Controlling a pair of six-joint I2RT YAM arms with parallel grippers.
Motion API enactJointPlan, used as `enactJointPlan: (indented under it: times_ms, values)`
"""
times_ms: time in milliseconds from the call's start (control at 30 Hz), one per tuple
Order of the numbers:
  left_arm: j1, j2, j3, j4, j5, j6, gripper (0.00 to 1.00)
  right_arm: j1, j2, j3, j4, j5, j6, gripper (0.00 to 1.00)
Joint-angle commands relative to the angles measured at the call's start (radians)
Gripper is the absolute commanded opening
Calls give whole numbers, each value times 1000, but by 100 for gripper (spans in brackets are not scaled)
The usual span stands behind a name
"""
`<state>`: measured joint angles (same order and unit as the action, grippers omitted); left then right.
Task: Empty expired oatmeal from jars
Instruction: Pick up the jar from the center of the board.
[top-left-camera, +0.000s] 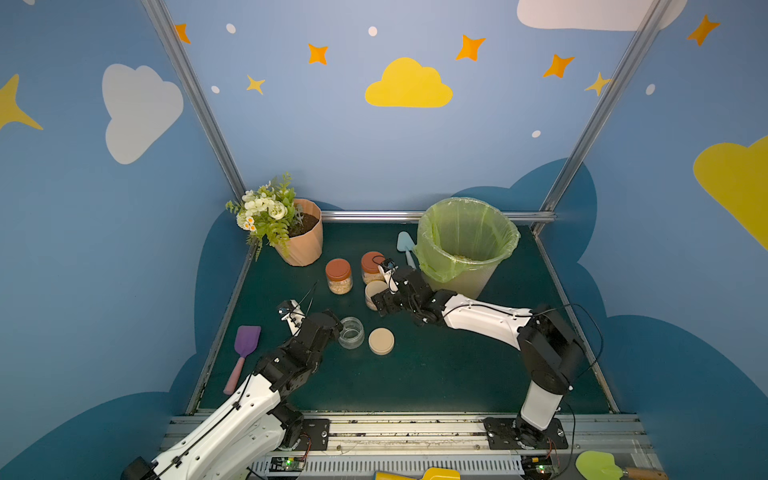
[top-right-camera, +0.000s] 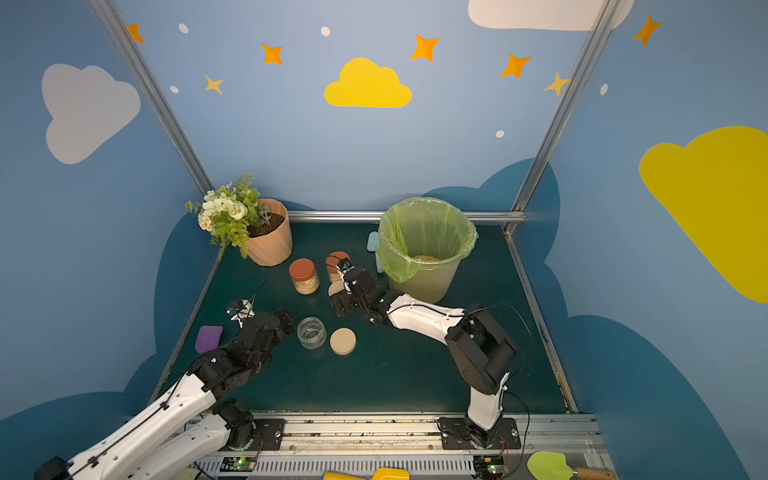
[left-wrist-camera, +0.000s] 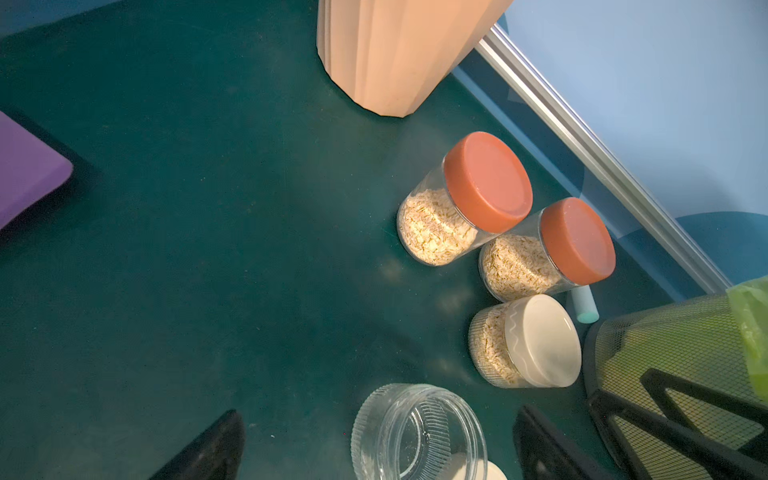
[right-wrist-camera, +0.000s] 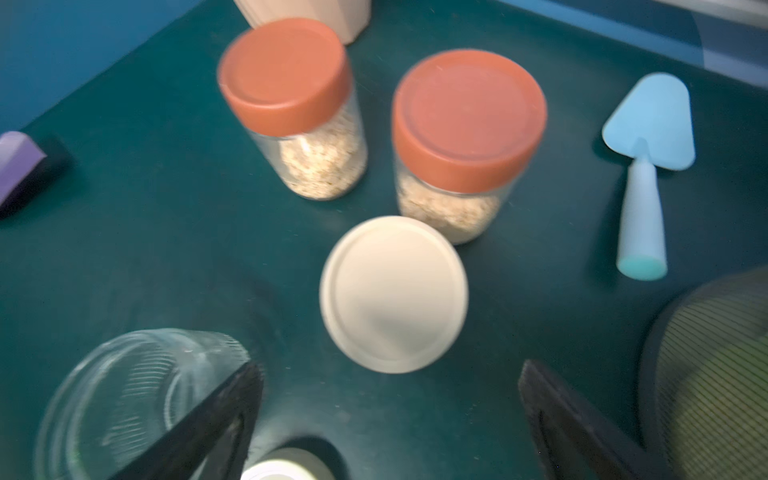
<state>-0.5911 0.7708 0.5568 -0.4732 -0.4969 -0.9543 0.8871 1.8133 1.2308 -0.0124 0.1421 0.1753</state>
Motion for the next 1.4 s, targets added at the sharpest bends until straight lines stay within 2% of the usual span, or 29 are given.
enactJointPlan:
  times_ms: [0,200,433,700,1033,1367]
  values:
    - [1,34,45,-17,26,6,100,-26,44,55,-52,-79,1,97]
    - [-1,112,100,16,68,101,100,-64,99,110,-48,-183,-8,97]
    - [-3,145,132,23,37,117,100,-71,194,213,-98,-264,-23,97]
    - [-5,57,114,21,18,115,100,-68,290,316,-185,-207,-22,97]
    - [-5,105,164,-46,-1,190,100,-54,345,363,-222,-165,-16,96]
    - [-4,55,92,45,5,215,100,-36,382,402,-247,-138,-14,91]
